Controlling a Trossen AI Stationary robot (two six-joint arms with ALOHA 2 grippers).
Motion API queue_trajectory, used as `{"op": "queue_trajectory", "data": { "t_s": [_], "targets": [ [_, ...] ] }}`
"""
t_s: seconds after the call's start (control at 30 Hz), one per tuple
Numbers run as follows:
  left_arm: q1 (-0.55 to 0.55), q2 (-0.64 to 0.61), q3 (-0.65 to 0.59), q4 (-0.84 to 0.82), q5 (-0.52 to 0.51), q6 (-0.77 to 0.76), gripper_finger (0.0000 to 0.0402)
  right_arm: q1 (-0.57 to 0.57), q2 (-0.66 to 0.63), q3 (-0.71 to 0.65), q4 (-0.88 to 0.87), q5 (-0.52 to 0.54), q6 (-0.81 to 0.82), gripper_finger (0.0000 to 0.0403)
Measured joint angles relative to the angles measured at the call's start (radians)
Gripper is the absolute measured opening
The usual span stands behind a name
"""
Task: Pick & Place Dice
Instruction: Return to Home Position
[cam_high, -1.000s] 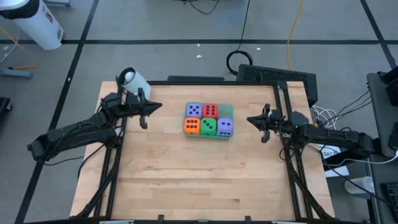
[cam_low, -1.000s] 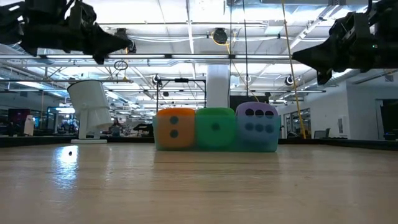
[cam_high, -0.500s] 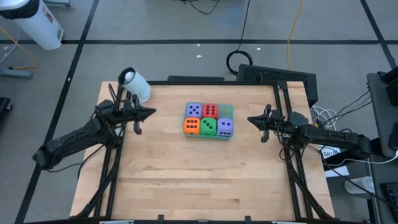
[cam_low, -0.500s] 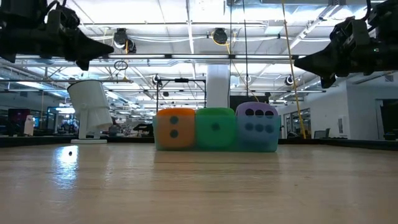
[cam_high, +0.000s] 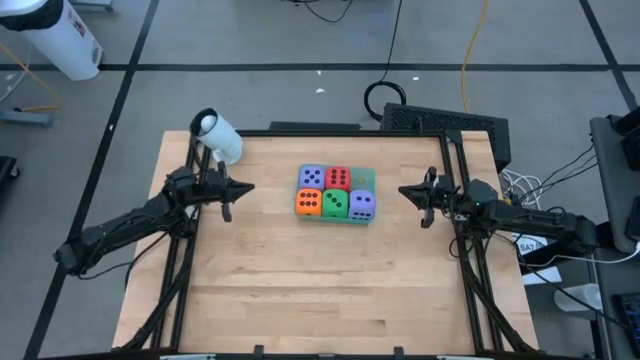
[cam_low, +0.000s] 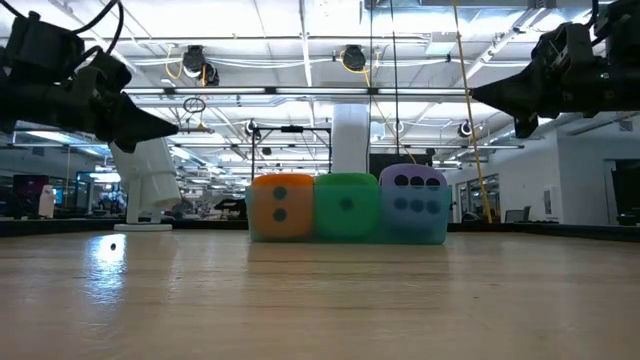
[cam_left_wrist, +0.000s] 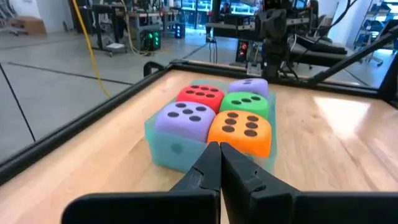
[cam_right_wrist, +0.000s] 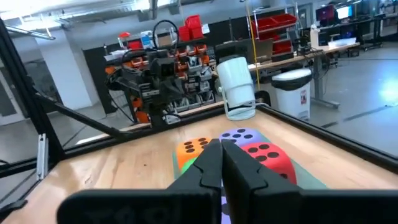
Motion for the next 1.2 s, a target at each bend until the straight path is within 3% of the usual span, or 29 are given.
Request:
{"op": "queue_trajectory", "data": {
  "t_s": [0.37, 1.2],
  "targets": [
    [-0.009, -0.002, 0.001, -0.009, -0.094, -0.051, 0.0019, 0.002, -0.001, 0.000, 0.005, -0.047, 0.008, 0.0000],
    [-0.009, -0.001, 0.002, -0.010, -0.097, -0.039, 0.0021, 0.002, -0.001, 0.000, 0.005, -0.049, 0.008, 0.0000]
  ]
}}
